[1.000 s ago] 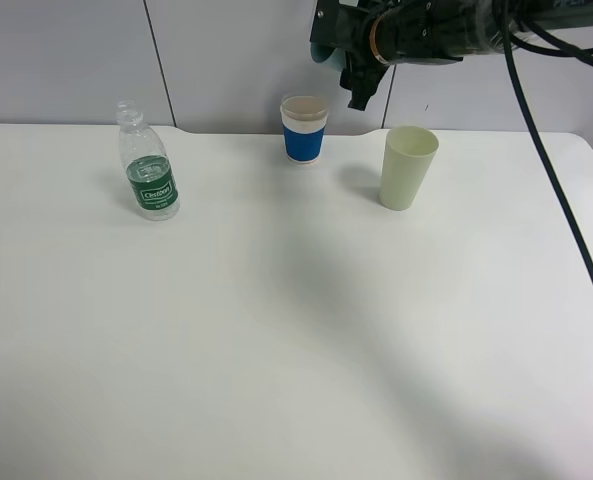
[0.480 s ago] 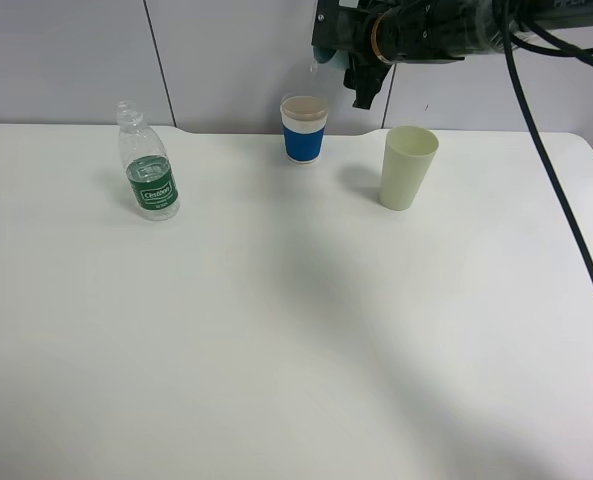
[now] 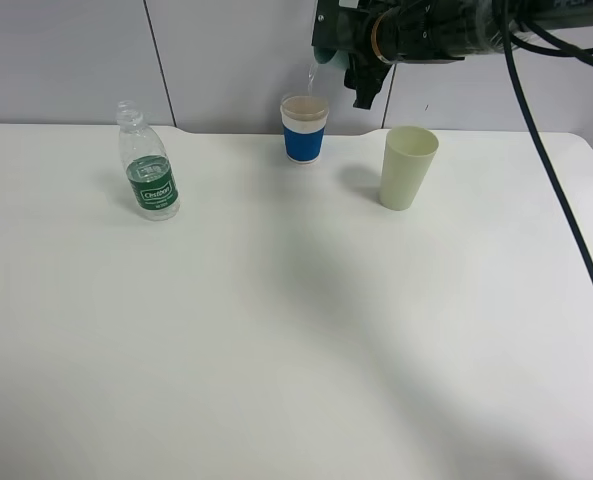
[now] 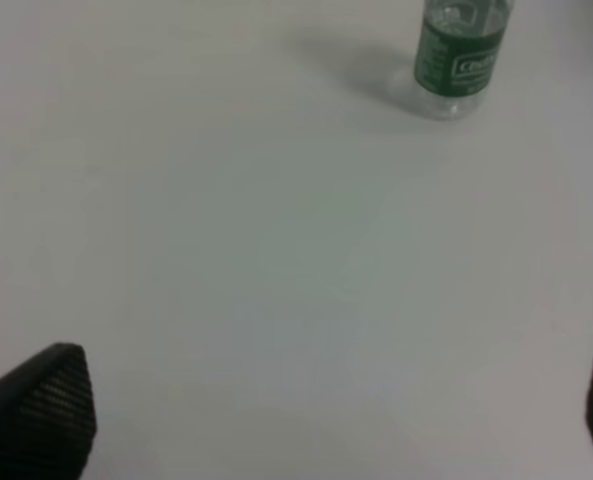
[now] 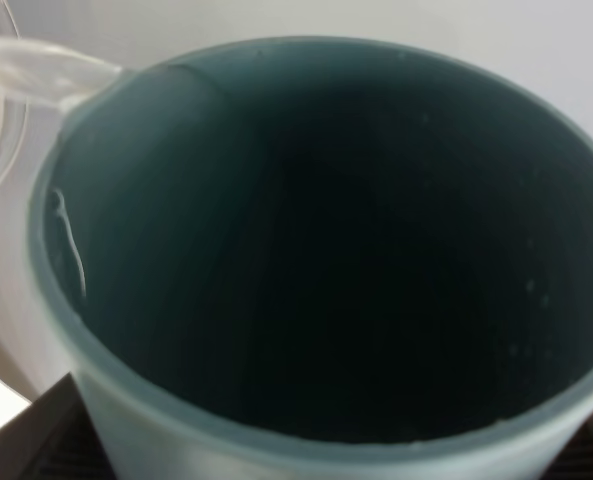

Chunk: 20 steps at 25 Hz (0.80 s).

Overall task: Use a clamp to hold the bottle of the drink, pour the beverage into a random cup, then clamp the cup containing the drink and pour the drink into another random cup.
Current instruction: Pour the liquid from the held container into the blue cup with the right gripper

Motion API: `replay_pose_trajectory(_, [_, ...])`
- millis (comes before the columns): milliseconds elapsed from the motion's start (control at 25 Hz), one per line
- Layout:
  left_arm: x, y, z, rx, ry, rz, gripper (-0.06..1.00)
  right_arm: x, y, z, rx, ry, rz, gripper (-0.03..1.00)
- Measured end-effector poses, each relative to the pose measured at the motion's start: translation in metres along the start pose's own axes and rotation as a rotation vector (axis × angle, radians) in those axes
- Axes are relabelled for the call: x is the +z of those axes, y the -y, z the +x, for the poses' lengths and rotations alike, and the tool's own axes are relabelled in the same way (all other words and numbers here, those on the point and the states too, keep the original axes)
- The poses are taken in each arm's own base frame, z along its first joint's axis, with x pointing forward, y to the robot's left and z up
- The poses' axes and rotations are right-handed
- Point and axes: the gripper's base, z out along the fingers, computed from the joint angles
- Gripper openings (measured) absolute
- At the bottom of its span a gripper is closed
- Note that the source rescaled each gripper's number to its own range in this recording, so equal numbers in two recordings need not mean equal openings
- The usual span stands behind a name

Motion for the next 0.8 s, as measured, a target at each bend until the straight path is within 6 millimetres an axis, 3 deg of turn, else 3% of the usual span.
replay_pose_trajectory(800, [0.0, 0.0, 0.0, 0.0, 0.0, 0.0, 1.0, 0.0, 0.0013, -0.0001, -0.085, 0.0, 0.014, 0.0])
